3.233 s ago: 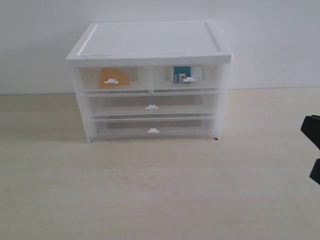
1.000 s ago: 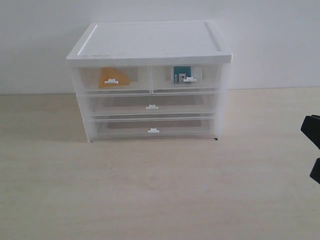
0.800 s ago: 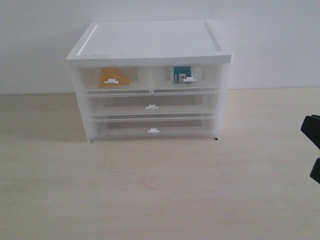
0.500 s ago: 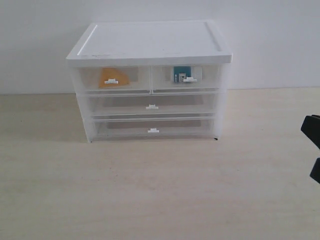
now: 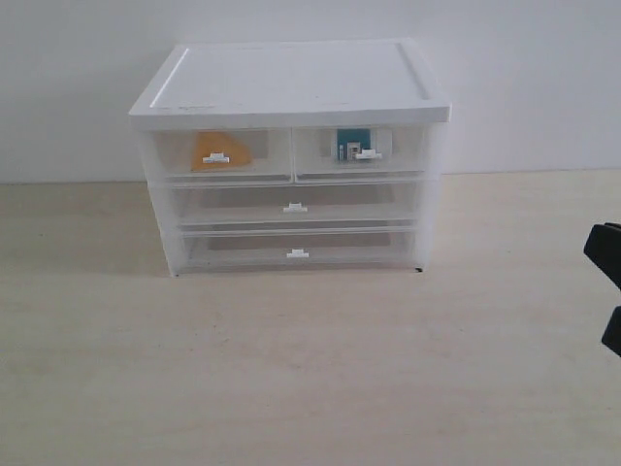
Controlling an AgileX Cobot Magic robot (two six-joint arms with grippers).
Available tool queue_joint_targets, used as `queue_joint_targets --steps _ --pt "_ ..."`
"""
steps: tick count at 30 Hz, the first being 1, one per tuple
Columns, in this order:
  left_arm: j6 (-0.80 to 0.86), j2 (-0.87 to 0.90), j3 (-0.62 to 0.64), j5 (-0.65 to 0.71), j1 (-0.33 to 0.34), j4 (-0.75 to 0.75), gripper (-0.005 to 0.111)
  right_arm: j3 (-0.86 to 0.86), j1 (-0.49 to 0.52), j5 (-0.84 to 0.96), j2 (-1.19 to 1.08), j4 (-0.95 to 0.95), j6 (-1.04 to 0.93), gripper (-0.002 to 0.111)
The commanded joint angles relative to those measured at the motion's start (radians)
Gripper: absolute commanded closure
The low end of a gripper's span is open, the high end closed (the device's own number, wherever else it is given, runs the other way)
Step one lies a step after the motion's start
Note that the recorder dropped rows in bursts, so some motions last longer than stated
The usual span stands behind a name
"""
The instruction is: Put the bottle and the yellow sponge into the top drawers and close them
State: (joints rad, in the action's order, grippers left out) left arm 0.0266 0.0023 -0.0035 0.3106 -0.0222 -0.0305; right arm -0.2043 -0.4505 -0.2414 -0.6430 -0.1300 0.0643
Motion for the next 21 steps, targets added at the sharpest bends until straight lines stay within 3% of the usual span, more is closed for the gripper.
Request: queue_joint_targets --steps 1,21 --pt "0.005 -0.002 0.004 -0.001 0.003 -0.01 0.103 0.005 0.003 -0.006 0.006 0.007 0.004 0.108" --pt "0.005 -0.002 0.004 -0.001 0.003 -0.01 0.103 0.005 0.003 -0.006 0.006 0.007 0.004 0.108"
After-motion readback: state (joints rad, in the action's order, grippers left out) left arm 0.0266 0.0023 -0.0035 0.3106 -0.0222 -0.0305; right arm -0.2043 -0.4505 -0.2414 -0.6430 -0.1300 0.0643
